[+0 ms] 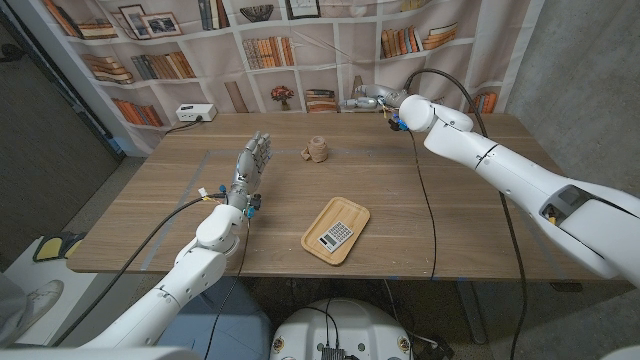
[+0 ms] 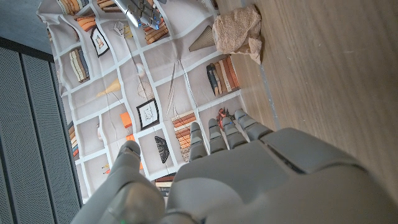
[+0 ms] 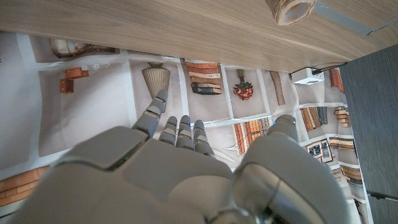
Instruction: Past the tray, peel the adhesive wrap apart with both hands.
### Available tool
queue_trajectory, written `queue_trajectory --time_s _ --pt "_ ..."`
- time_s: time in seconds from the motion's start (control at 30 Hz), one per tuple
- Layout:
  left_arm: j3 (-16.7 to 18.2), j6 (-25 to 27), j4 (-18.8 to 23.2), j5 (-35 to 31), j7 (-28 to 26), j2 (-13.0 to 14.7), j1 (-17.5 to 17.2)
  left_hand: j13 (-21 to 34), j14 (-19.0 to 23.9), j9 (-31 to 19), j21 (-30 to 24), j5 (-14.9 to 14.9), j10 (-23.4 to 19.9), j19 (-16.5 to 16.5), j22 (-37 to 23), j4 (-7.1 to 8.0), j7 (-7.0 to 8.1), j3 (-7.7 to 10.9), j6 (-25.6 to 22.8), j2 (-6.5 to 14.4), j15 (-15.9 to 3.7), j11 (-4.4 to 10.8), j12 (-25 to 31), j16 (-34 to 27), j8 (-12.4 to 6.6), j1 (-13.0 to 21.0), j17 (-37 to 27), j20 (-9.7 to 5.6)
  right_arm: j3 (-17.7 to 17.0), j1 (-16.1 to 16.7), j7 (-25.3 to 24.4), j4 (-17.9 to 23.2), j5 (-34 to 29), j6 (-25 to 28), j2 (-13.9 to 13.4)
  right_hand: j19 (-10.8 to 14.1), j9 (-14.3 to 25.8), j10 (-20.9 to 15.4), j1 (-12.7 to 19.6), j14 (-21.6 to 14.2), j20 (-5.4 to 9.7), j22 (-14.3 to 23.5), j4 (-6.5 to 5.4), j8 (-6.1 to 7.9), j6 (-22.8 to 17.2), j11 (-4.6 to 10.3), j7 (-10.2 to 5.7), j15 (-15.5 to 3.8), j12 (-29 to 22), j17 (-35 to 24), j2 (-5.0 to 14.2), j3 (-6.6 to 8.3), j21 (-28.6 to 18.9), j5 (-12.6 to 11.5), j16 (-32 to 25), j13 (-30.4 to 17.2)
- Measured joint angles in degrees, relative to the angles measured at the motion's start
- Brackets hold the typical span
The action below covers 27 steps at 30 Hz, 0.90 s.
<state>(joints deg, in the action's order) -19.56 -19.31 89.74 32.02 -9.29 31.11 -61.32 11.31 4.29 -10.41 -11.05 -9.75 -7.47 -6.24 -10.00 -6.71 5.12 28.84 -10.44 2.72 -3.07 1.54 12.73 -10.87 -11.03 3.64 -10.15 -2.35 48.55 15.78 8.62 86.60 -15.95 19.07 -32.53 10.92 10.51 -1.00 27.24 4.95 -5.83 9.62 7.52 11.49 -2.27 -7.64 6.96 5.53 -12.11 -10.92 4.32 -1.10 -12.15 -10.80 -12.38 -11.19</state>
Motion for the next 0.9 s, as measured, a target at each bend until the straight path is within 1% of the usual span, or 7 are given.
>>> queue_trajectory --time_s 0.5,0.9 --pt "0.0 -0.2 0.1 0.1 0.2 0.0 -0.3 0.0 0.0 0.0 0.0 0.0 0.0 0.0 0.0 0.00 0.00 0.00 0.0 0.0 0.00 0.00 0.0 0.0 0.00 0.0 0.0 0.00 2.6 -1.9 1.2 -0.3 -4.2 2.9 1.9 0.0 0.0 0.0 0.0 0.0 0.00 0.0 -0.01 0.00 0.0 0.00 0.00 -0.01 0.0 0.0 0.00 0.00 0.3 0.0 0.0 0.0" --pt "-0.1 -0.5 -0.1 0.3 0.4 -0.1 -0.4 0.0 0.0 0.0 0.0 0.0 0.0 0.2 0.0 0.00 0.00 0.00 0.0 0.0 0.00 0.00 0.0 0.0 0.00 0.0 0.0 0.21 4.3 -3.0 2.0 -0.6 -6.3 4.9 3.4 0.0 0.0 0.0 0.0 0.0 0.00 0.0 -0.01 0.00 0.0 0.00 -0.01 -0.01 0.0 0.0 0.00 0.00 0.7 0.0 0.0 0.0"
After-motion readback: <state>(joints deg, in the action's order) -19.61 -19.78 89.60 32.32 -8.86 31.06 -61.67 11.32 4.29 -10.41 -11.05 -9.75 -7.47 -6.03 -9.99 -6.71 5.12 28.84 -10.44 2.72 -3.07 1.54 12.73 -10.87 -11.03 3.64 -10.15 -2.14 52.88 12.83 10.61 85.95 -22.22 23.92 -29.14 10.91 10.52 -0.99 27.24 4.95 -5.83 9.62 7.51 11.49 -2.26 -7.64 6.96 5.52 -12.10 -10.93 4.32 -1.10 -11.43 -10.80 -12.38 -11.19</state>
